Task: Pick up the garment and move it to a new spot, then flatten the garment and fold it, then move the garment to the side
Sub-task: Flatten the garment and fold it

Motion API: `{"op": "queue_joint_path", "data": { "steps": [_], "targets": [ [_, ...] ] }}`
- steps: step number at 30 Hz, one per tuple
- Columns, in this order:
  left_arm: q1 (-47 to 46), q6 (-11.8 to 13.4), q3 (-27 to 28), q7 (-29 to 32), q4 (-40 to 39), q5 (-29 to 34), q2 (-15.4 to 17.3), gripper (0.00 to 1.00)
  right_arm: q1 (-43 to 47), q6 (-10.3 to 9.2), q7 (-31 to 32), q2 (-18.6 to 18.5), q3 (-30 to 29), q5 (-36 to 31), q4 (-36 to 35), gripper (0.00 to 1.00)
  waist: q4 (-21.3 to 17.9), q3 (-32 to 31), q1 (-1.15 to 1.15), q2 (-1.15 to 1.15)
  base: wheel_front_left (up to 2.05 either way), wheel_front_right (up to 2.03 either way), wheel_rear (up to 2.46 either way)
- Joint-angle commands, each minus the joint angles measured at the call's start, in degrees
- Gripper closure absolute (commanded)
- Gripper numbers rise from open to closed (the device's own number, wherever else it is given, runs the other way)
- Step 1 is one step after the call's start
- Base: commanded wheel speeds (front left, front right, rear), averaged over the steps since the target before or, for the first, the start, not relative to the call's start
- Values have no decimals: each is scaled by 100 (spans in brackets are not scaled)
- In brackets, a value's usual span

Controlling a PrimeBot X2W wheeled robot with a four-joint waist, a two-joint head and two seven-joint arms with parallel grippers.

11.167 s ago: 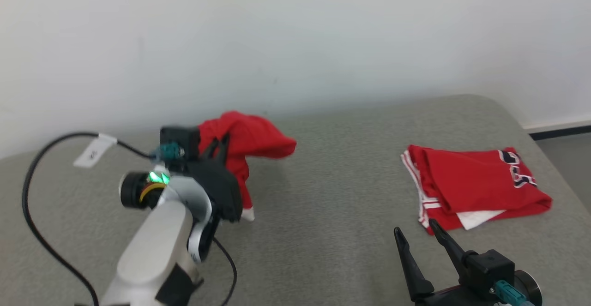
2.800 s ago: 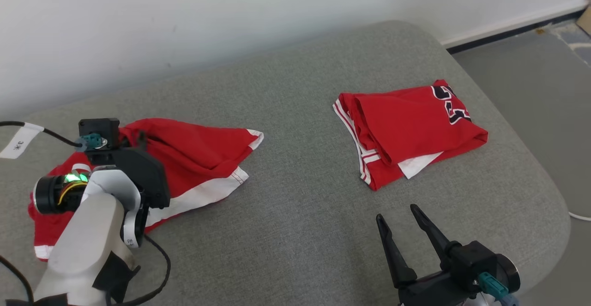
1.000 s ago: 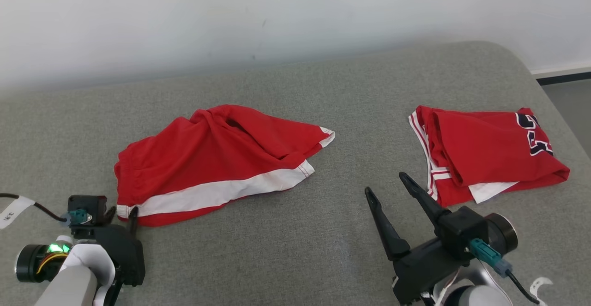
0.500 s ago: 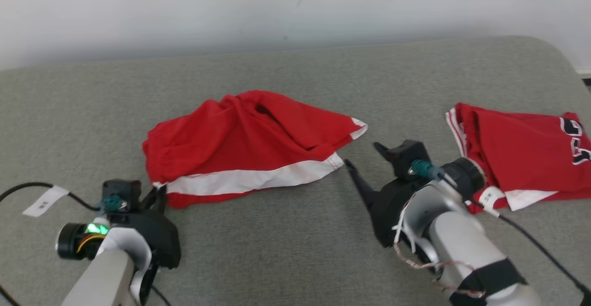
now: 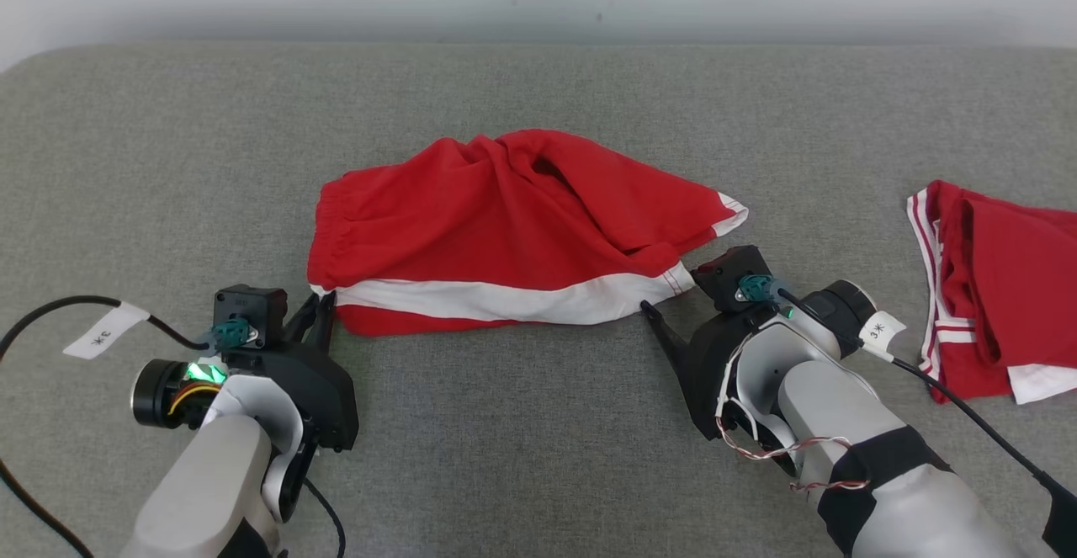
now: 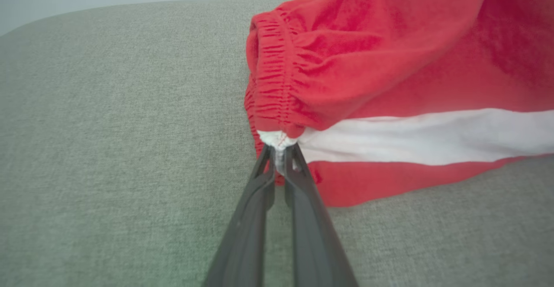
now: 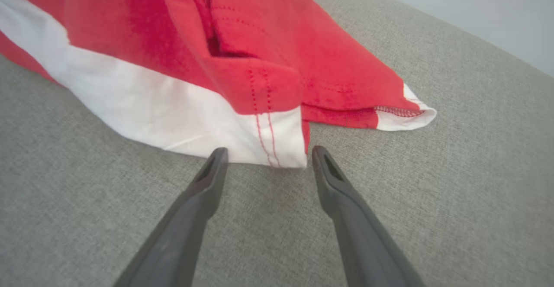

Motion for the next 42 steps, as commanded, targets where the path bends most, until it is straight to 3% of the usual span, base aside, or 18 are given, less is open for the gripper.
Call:
{"op": "queue_joint_path", "data": {
  "steps": [1, 2, 3, 5, 6, 7, 14, 20, 25, 31, 37, 42],
  "targets": [
    [-78, 6, -11, -39, 18, -25, -16, 100, -90, -15, -67, 5, 72, 76, 74, 26, 6, 5, -1, -1, 0, 0, 0],
    [-85, 2, -18, -42, 28, -26, -16, 100, -116, -15, -91, 15, 141, 109, 123, 51, 7, 4, -1, -1, 0, 0, 0],
    [-85, 2, -18, -42, 28, -26, -16, 100, -116, -15, -91, 15, 141, 109, 123, 51, 7, 4, -1, -1, 0, 0, 0],
    [-110, -9, -32, -68, 44, -30, -15, 100, -220, -15, -184, 4, 236, 156, 205, 62, 5, 3, -1, -1, 0, 0, 0],
    [-123, -14, -41, -82, 54, -29, -12, 100, -262, -15, -227, -4, 277, 170, 242, 75, 2, 1, -1, -1, 0, 0, 0],
    [-134, -19, -50, -88, 61, -27, -13, 100, -297, -15, -304, -10, 320, 175, 262, 100, -2, -7, -1, -1, 0, 0, 0],
    [-178, -84, 66, -311, -107, -200, -55, 100, -447, -15, -728, -122, 291, 381, 269, 100, -66, -112, -1, -1, 0, 0, 0],
    [-433, -134, 359, -372, -726, -548, -54, 100, -686, -15, -785, -278, 83, 799, -313, 100, -214, -33, -1, -1, 0, 0, 0],
    [-491, 21, 395, -182, -1392, -587, -57, 100, -700, -15, -489, -596, -17, 926, -950, 100, -322, -6, -1, -1, 0, 0, 0],
    [213, 351, 383, -55, -2028, -665, -50, 100, 52, -15, 98, -913, -3, 957, -1406, 100, -371, 7, -1, -1, 0, 0, 0],
    [951, 540, 465, -107, -2435, -818, 42, 100, 727, -15, 228, -900, -374, 970, -1804, 100, -353, 40, -1, -1, 0, 0, 0],
    [418, 524, 651, -96, -2660, -841, 162, 100, 270, -15, 278, -693, -646, 1108, -2136, 100, -410, 194, -1, -1, 0, 0, 0]
  ]
}}
